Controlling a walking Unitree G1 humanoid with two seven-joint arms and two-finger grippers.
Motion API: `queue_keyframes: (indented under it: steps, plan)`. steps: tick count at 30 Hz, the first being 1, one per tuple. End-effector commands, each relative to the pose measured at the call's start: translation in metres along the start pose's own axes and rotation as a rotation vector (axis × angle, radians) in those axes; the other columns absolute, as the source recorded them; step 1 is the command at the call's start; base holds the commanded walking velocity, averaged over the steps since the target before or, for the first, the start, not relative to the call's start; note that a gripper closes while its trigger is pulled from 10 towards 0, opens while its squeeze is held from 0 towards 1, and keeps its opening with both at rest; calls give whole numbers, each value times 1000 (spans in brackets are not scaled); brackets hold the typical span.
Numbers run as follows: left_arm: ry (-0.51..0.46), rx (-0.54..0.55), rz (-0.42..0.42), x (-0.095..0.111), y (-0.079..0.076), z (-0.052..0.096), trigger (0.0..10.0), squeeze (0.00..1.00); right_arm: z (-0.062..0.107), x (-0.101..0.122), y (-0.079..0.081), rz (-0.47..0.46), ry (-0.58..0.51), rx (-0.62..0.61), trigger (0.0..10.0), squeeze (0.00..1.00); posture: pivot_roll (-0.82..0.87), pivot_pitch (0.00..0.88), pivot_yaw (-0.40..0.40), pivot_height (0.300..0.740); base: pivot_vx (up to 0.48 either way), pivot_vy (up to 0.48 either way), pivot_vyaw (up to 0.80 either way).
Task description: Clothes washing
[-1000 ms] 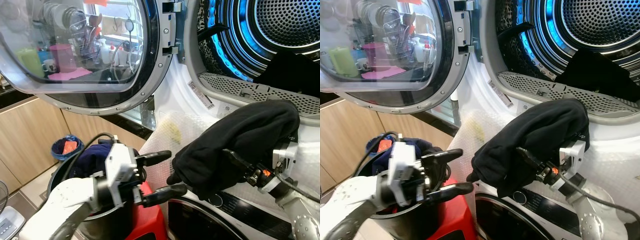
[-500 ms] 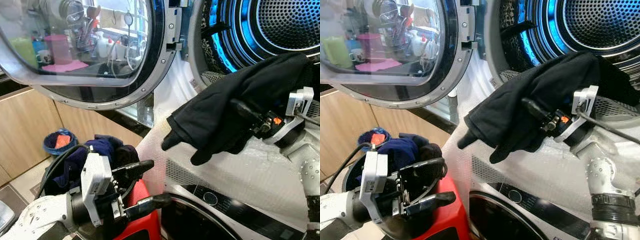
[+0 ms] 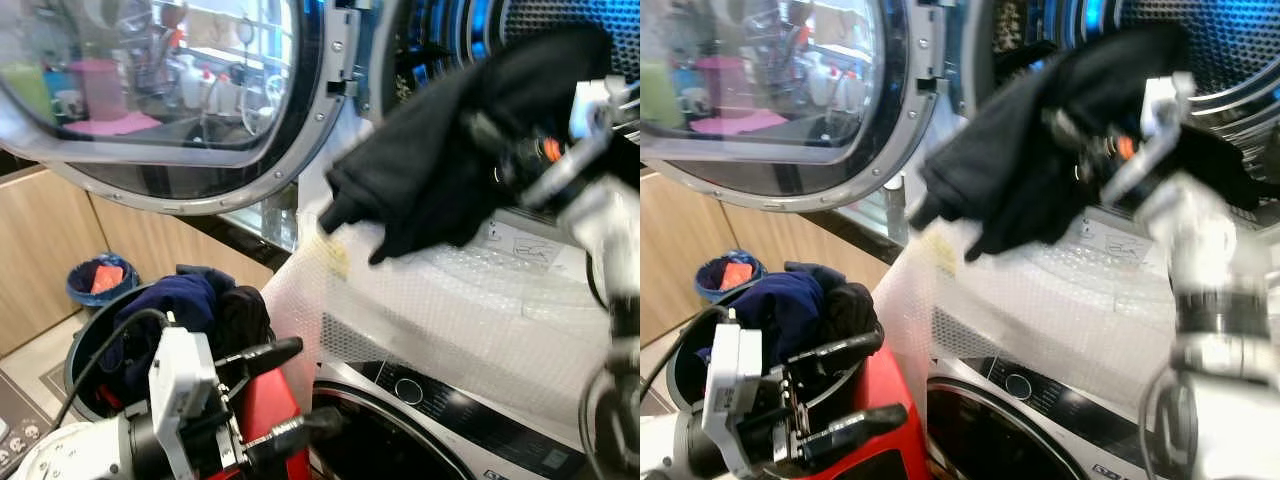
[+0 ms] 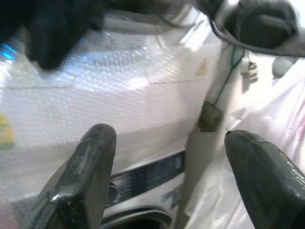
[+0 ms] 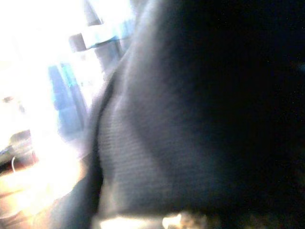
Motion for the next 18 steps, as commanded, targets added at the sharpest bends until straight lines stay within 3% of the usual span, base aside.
queue_keyframes:
  steps: [1,4,6,12,15,18]
  plan:
    - [11,-17,-1,2,-6,-1,10000,0,3,5,-7,13,1,-53,10000,0,112,73,-153,740,0,0,0]
    - [22,11,27,-4,-16,4,10000,0,-13,29,-15,-15,1,-215,10000,0,103,132,-174,740,0,0,0]
    - [22,11,27,-4,-16,4,10000,0,-13,29,-15,-15,1,-215,10000,0,103,132,-174,740,0,0,0]
    - [24,43,71,-7,-25,6,10000,0,-24,57,-24,-3,-55,-537,10000,0,98,186,-202,740,0,0,0]
    - [18,57,84,-8,-29,6,10000,0,-24,72,-25,-14,-141,-623,10000,0,98,194,-210,740,0,0,0]
    - [17,63,87,-7,-30,6,10000,0,-24,75,-25,-23,-160,-637,10000,0,98,194,-210,740,0,0,0]
Point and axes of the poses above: a point about 5 cm out from each wrist's last joint towards the gripper, its own z axis pointing back from the gripper into the wrist, its own x axis along the axis of the wrist's last joint, y = z × x, the point moved 1 cm from there along -z, pointing out of the wrist towards the gripper, and after that the axes turned 11 degrees about z, right-handed, at the moved point
